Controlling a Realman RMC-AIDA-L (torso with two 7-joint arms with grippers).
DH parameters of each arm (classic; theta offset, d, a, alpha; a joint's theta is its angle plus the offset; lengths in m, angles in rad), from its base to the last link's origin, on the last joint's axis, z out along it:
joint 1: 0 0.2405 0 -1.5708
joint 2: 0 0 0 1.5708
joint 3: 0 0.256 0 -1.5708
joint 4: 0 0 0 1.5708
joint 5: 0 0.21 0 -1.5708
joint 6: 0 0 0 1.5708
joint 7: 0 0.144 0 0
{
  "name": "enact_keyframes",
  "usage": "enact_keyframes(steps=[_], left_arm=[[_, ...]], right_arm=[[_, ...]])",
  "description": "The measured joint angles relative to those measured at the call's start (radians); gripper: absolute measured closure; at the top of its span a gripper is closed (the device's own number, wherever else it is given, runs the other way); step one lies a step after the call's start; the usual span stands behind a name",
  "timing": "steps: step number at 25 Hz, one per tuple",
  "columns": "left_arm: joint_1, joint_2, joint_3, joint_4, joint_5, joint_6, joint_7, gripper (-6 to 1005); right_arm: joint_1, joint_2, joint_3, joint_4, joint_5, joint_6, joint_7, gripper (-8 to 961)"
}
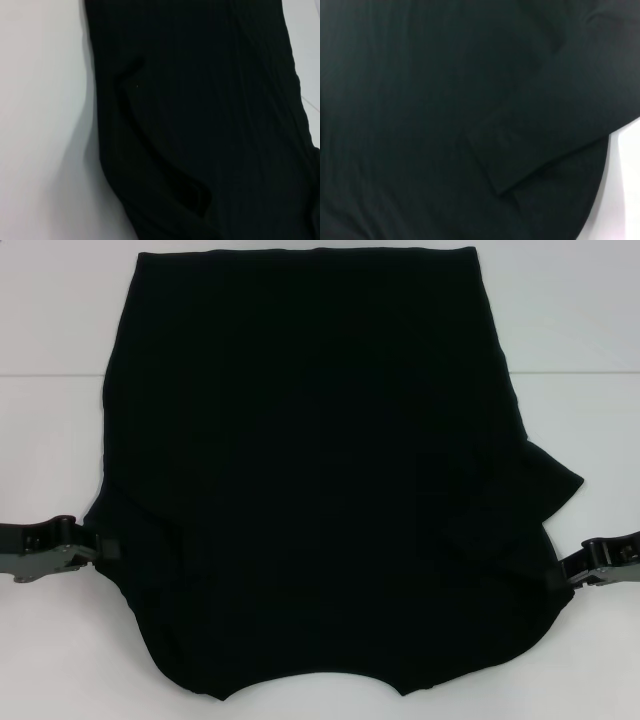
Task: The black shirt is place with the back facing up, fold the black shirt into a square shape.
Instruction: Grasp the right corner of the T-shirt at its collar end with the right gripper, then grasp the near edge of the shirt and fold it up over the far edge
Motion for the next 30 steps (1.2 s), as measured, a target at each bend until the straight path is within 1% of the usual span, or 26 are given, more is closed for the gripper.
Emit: enact_keyframes(steps=[2, 7, 10, 13, 15, 17, 18, 20, 24, 27, 30], left_arm=[[0.000, 0.000, 0.001, -0.001, 0.000, 0.000, 0.001, 945], [0.001, 0.000, 0.003, -0.011, 0.000, 0.000, 0.007, 944], [-0.001, 0.000, 0.008, -0.011, 0.000, 0.009, 0.017, 944], [-0.002, 0.000, 0.024, -0.013, 0.000, 0.030, 0.031, 944], [-0.004, 0.000, 0.037, -0.013, 0.000, 0.061, 0.048, 944], [-0.007, 0.000, 0.050, -0.012, 0.000, 0.119, 0.072, 943], [-0.007, 0.000, 0.060, -0.009, 0.000, 0.161, 0.085, 943], [-0.005, -0.001, 0.075, -0.004, 0.002, 0.203, 0.094, 943], [0.021, -0.005, 0.117, 0.013, 0.016, 0.273, 0.100, 943], [0.036, -0.008, 0.132, 0.028, 0.036, 0.305, 0.101, 943], [0.043, -0.010, 0.136, 0.033, 0.047, 0.327, 0.098, 942]], right_arm=[[0.000, -0.001, 0.000, 0.001, 0.000, -0.005, 0.003, 644], [0.000, -0.001, 0.000, -0.001, 0.001, -0.011, 0.005, 877], [-0.006, -0.002, 0.000, -0.009, 0.002, -0.018, 0.000, 904], [-0.013, -0.008, 0.000, -0.011, 0.003, -0.025, -0.001, 931], [-0.022, -0.013, 0.000, -0.018, 0.000, -0.045, 0.000, 931], [-0.040, -0.016, 0.001, -0.038, -0.005, -0.084, 0.002, 931], [-0.055, -0.016, 0.001, -0.061, -0.007, -0.111, 0.005, 931], [-0.095, -0.017, 0.001, -0.113, -0.008, -0.163, 0.012, 932], [-0.173, -0.011, 0.001, -0.202, -0.008, -0.252, 0.024, 932], [-0.224, -0.007, 0.001, -0.234, -0.009, -0.306, 0.024, 931], [-0.259, -0.005, 0.002, -0.245, -0.009, -0.334, 0.019, 931]])
